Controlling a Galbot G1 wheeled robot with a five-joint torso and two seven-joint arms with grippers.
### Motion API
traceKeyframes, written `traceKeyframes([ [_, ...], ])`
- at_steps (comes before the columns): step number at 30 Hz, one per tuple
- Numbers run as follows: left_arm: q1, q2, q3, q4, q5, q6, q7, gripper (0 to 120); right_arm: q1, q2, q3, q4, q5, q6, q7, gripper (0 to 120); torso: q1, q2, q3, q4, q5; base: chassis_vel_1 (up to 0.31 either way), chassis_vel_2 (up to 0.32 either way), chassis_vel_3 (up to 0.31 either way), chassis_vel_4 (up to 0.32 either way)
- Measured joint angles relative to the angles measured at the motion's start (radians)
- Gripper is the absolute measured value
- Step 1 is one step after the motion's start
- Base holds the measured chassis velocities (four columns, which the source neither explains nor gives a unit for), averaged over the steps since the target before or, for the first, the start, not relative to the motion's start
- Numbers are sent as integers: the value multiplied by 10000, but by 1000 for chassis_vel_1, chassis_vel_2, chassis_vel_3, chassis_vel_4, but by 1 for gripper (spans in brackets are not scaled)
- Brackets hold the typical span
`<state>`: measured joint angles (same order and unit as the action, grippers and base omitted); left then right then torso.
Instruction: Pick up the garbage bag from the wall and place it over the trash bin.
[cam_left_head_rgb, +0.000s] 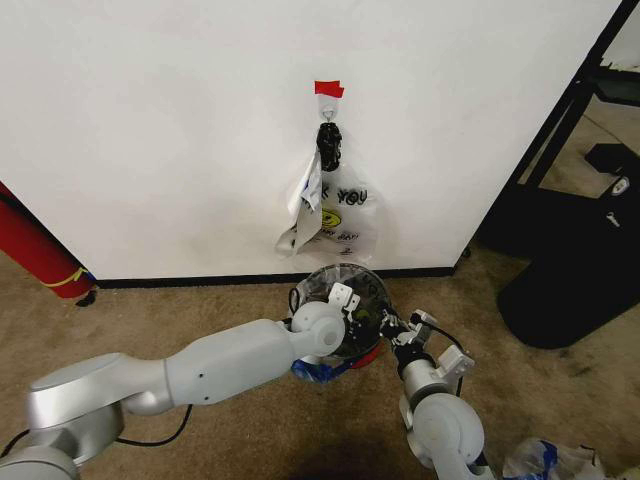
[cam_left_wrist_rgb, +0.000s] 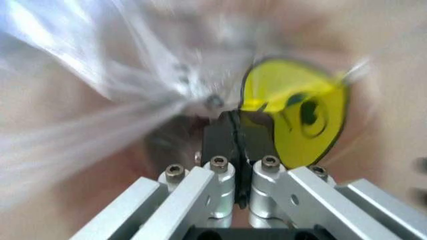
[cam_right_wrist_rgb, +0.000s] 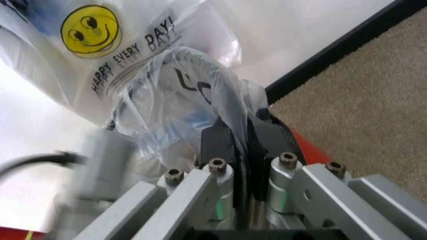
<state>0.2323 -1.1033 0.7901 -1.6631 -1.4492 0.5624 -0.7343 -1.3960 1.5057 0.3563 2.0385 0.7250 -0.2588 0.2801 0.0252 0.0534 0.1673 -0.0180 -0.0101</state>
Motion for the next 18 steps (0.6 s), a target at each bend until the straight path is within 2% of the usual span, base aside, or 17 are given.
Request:
traceKeyframes([
  [2,-136,199,-99,-394,-55,-205,-91,0,1,29,-6,4,-10,0,11,1,0,0,0,3,1,0,0,0,0],
  [5,-254,176,-95,-429,-49,-322,-127,0,-4,46,-44,47,-17,-2,18,1,0,0,0,2,1,0,0,0,0],
  [7,-288,7,-41,-234,84,-398,-143,0,-10,52,-82,90,-23,-4,21,1,0,0,0,0,1,0,0,0,0],
  [10,-209,-519,69,559,479,-551,-132,0,-48,84,-163,262,-37,-38,54,1,0,0,0,-3,1,0,0,0,0],
  [18,-98,-1032,430,1719,1039,-554,19,0,-217,53,-188,573,-59,-68,50,1,1,-1,0,0,2,0,0,0,0],
])
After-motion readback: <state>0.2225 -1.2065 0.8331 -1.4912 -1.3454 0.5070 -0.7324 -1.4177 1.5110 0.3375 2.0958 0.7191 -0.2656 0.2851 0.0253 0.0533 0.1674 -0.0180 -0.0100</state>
